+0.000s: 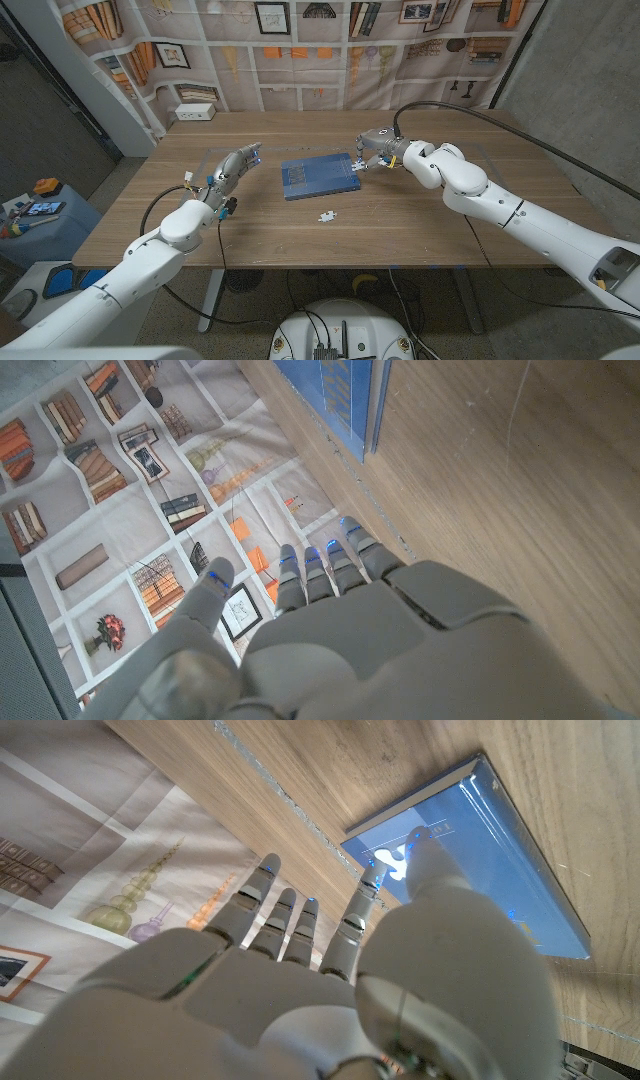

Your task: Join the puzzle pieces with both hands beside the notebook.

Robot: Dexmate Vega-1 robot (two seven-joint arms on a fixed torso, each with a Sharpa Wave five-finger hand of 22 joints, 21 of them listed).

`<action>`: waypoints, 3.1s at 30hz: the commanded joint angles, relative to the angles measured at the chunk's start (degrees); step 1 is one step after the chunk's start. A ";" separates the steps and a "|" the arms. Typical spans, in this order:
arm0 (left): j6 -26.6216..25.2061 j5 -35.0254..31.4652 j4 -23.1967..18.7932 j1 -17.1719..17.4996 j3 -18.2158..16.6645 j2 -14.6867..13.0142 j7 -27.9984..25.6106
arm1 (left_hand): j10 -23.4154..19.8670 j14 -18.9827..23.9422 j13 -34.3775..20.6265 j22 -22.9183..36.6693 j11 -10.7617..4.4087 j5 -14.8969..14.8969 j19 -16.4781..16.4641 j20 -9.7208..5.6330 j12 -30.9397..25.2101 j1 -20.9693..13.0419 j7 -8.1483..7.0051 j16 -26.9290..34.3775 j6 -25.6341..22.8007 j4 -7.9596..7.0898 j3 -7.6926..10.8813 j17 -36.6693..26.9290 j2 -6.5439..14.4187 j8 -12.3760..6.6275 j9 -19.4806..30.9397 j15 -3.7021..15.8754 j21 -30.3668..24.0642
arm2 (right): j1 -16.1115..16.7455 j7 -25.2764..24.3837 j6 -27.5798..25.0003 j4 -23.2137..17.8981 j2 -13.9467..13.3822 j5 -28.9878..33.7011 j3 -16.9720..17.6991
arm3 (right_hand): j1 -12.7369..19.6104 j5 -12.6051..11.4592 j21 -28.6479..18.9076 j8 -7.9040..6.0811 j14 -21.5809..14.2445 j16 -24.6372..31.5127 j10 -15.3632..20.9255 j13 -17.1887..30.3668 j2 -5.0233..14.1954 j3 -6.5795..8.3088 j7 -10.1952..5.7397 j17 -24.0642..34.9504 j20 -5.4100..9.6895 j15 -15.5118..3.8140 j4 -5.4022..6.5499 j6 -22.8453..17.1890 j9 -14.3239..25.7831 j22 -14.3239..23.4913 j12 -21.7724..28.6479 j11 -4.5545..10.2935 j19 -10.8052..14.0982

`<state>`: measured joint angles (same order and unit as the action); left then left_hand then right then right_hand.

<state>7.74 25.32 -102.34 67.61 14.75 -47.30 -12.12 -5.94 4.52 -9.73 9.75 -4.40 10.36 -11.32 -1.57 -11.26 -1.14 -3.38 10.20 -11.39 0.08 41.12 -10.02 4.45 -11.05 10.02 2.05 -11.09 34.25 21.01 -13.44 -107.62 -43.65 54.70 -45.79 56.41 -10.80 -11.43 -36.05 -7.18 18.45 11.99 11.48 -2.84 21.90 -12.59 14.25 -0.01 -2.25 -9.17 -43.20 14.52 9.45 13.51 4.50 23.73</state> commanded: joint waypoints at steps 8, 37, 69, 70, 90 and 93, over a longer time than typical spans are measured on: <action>-4.19 -18.47 -8.13 3.21 0.22 -8.15 -3.69 | -1.16 1.10 -0.29 0.08 -0.45 0.28 -1.32 -0.86 -0.19 0.26 -0.71 0.31 -2.58 -0.87 0.44 0.24 4.32 -0.66 0.10 2.58 -0.58 | 3.93 1.50 -2.33 -5.35 -1.99 0.45 2.54 | 0.62 0.15 0.12 -0.33 -0.67 0.31 0.62 0.11 0.59 -0.32 -0.18 0.18 -0.22 -0.11 -0.01 -0.50 0.29 0.31 -0.23 0.03 -0.01; -3.39 -46.80 -12.62 9.78 1.31 -15.37 -7.91 | -2.87 1.20 -0.25 0.05 -2.73 0.61 -1.51 -6.43 -0.12 1.60 -6.09 0.16 -0.78 -5.60 -2.06 0.00 2.79 0.53 0.01 6.45 0.01 | 7.10 2.09 -4.06 -8.32 -2.46 2.74 4.18 | 0.63 0.19 0.25 -0.33 -0.62 0.26 0.83 0.13 0.74 -0.57 -0.17 0.29 -0.46 -0.06 0.09 -0.58 0.27 0.31 -0.42 -0.01 -0.12; 0.76 -58.70 -9.94 8.36 5.76 -14.19 -8.98 | -0.30 -1.53 -0.18 0.06 -3.89 0.92 1.58 -9.06 0.91 1.27 -6.16 -0.45 -1.00 -7.63 -2.84 0.08 3.01 0.56 -0.03 7.90 0.73 | 10.55 5.18 -6.80 -12.67 -3.31 4.61 5.86 | 0.71 0.26 0.33 -0.23 -0.57 0.22 1.37 0.16 1.05 -0.83 -0.17 0.43 -0.78 0.13 0.15 -0.52 0.21 0.32 -0.53 -0.15 -0.21; 0.79 -58.73 -9.93 8.34 5.79 -14.19 -9.01 | -0.20 -1.57 -0.17 0.06 -3.75 0.94 1.71 -9.03 0.93 1.24 -6.07 -0.43 -0.89 -7.67 -2.83 0.08 3.07 0.60 -0.03 7.90 0.75 | 10.56 5.20 -6.78 -12.67 -3.29 4.62 5.89 | 0.71 0.26 0.34 -0.23 -0.55 0.21 1.35 0.16 1.05 -0.85 -0.17 0.43 -0.76 0.13 0.16 -0.51 0.21 0.32 -0.54 -0.17 -0.23; -0.90 -60.61 -11.22 4.43 9.91 -14.67 0.19 | 5.69 -8.19 -0.13 0.22 -3.94 1.13 9.97 -7.74 1.46 1.76 -6.49 -0.75 6.79 -10.06 -4.28 -0.09 3.62 1.43 -0.19 7.75 1.31 | 11.46 4.48 -6.97 -12.78 -2.94 4.04 6.32 | 0.70 0.29 0.37 -0.12 -0.56 0.19 1.58 0.18 1.29 -1.02 -0.18 0.52 -0.91 0.25 0.22 -0.44 0.14 0.33 -0.65 -0.15 -0.28; -1.48 -60.50 -11.50 3.72 10.56 -14.65 2.11 | 7.65 -10.49 -0.12 0.25 -4.06 1.17 12.64 -7.61 1.44 1.95 -6.14 -0.73 9.05 -10.52 -4.98 -0.17 3.85 1.48 -0.19 7.32 1.29 | 11.62 4.35 -7.24 -12.76 -2.82 4.01 6.35 | 0.71 0.29 0.37 -0.10 -0.57 0.19 1.56 0.18 1.34 -1.05 -0.18 0.53 -0.89 0.21 0.23 -0.42 0.12 0.33 -0.70 -0.14 -0.28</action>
<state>8.60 -34.58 -112.75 73.38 23.14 -61.94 -18.77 0.51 -4.34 -9.73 9.74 -8.26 11.07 -0.27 -1.87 -9.92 -0.13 -9.46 9.53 -3.57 -10.05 36.36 -10.02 3.92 -9.92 9.88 2.01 -9.95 44.94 25.93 -20.14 -120.06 -46.73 58.95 -39.83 57.08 -10.58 -11.25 -36.04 -7.38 18.41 13.33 11.45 -2.17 20.87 -12.91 14.51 -0.84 -2.05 -8.93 -43.48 14.52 9.45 13.03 4.41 23.32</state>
